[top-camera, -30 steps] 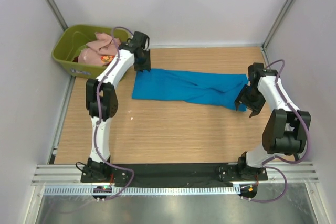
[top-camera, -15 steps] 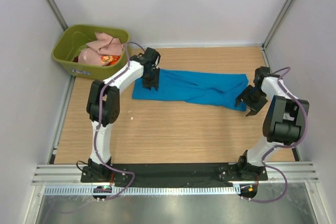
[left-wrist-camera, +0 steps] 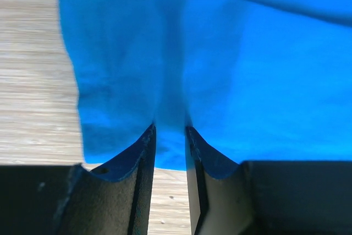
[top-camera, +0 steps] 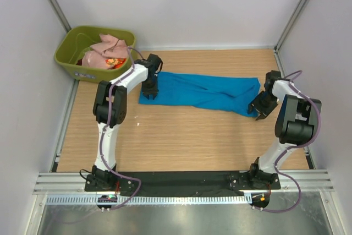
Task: Fold and stack the t-shirts
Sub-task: Fold the tshirt
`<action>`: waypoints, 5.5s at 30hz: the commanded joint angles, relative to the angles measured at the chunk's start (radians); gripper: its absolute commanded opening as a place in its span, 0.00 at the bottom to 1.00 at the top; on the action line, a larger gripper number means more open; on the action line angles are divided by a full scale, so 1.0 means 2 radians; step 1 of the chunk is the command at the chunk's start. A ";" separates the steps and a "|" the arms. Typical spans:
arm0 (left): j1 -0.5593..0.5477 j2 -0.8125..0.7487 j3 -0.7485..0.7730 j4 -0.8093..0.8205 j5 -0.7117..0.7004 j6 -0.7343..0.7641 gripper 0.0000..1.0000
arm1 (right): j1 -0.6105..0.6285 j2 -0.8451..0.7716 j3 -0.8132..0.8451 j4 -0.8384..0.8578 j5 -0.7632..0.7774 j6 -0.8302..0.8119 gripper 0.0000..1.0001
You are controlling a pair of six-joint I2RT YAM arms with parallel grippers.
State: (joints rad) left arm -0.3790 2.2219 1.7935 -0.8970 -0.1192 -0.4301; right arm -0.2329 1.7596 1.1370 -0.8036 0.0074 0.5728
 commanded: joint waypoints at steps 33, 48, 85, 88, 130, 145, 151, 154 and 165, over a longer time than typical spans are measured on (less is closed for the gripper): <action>0.032 -0.146 -0.193 0.004 -0.010 -0.019 0.38 | 0.021 -0.084 0.071 -0.111 0.099 -0.079 0.47; 0.025 -0.208 -0.167 -0.012 -0.022 -0.010 0.45 | 0.141 -0.014 0.090 -0.041 -0.024 -0.023 0.26; 0.025 -0.243 -0.183 -0.019 -0.009 -0.004 0.45 | 0.187 0.149 0.347 -0.070 0.051 -0.066 0.49; 0.025 -0.237 -0.187 -0.016 -0.003 -0.004 0.45 | 0.186 0.123 0.305 -0.046 0.003 -0.085 0.55; 0.028 -0.229 -0.182 -0.014 0.018 0.003 0.45 | 0.223 0.199 0.360 -0.073 0.009 -0.079 0.01; 0.028 -0.228 -0.176 -0.009 0.023 0.003 0.46 | 0.210 0.159 0.356 -0.091 0.041 -0.076 0.48; 0.027 -0.227 -0.169 0.013 0.038 0.000 0.57 | 0.188 0.107 0.308 -0.150 0.094 0.065 0.70; 0.026 -0.229 -0.171 0.018 0.045 -0.009 0.59 | 0.167 0.068 0.250 -0.134 0.079 0.144 0.78; 0.022 -0.302 -0.233 0.031 0.037 -0.013 0.59 | 0.153 0.077 0.149 -0.109 0.144 0.325 0.88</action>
State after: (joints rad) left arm -0.3317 1.7134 1.3575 -0.8604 -0.0418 -0.4473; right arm 0.0696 1.8843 1.4525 -1.0710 0.2264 1.0889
